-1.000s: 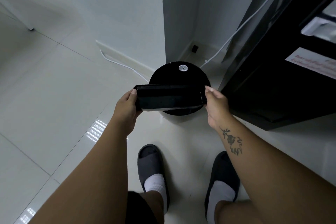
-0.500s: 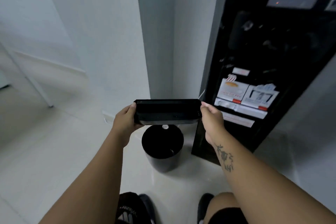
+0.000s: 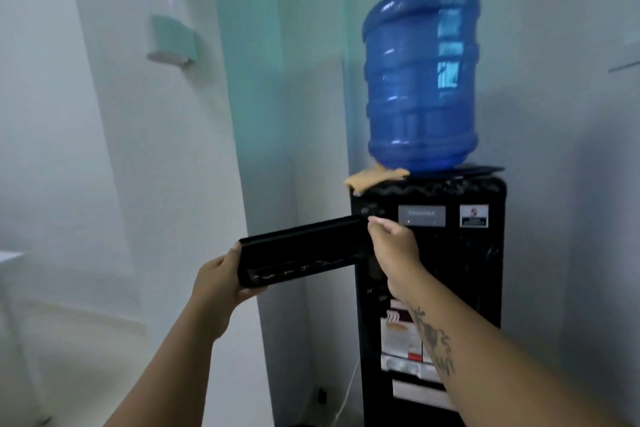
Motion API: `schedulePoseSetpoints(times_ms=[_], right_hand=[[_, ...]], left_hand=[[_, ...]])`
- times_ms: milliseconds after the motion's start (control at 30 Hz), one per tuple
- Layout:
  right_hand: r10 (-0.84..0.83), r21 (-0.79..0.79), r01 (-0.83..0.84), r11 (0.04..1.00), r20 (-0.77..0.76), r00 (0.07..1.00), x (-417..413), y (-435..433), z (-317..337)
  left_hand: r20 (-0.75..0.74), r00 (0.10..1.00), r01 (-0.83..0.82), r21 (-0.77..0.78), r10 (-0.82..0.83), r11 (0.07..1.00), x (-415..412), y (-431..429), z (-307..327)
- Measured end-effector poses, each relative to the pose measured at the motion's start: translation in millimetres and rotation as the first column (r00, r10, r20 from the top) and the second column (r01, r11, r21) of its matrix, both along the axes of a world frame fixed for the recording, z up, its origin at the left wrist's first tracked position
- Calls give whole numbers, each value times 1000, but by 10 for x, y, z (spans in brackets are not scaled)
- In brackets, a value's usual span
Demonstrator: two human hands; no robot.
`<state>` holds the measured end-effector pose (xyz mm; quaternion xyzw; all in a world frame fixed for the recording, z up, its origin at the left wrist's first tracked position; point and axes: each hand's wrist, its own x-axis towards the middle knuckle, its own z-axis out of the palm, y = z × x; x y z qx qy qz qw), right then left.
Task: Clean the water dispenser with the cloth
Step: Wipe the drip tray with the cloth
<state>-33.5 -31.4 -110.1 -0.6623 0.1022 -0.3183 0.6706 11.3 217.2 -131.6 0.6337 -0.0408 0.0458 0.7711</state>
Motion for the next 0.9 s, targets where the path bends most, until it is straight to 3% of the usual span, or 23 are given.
schedulePoseSetpoints(times_ms=[133, 200, 300, 400, 500, 633, 767, 900], right_hand=[[41, -195, -45, 980, -20, 999, 195, -185, 411], [-15, -387, -3, 922, -43, 999, 329, -301, 615], [-134, -690, 75, 720, -32, 990, 557, -475, 870], [-175, -864, -15, 503, -119, 977, 909, -596, 1055], [-279, -913, -237, 331, -334, 900, 1182, -663, 1174], [-340, -927, -361, 107, -375, 862, 1304, -791, 1198], [-268, -972, -228, 59, -236, 934, 1410, -944, 1112], [-277, -989, -90, 118, -120, 953, 1569, -952, 1151]], left_hand=[[29, 996, -84, 3, 84, 996, 192, -70, 267], [36, 993, -116, 8, 115, 993, 295, -85, 325], [22, 992, -126, 20, 126, 992, 445, -36, 293], [15, 990, -141, 57, 140, 988, 651, 56, 181], [-3, 988, -151, 112, 152, 982, 869, 116, 30], [-31, 987, -151, 145, 157, 978, 1092, 151, -82], [-46, 991, -119, 150, 128, 981, 1244, 104, -124], [-55, 993, -97, 160, 107, 982, 1267, 23, -135]])
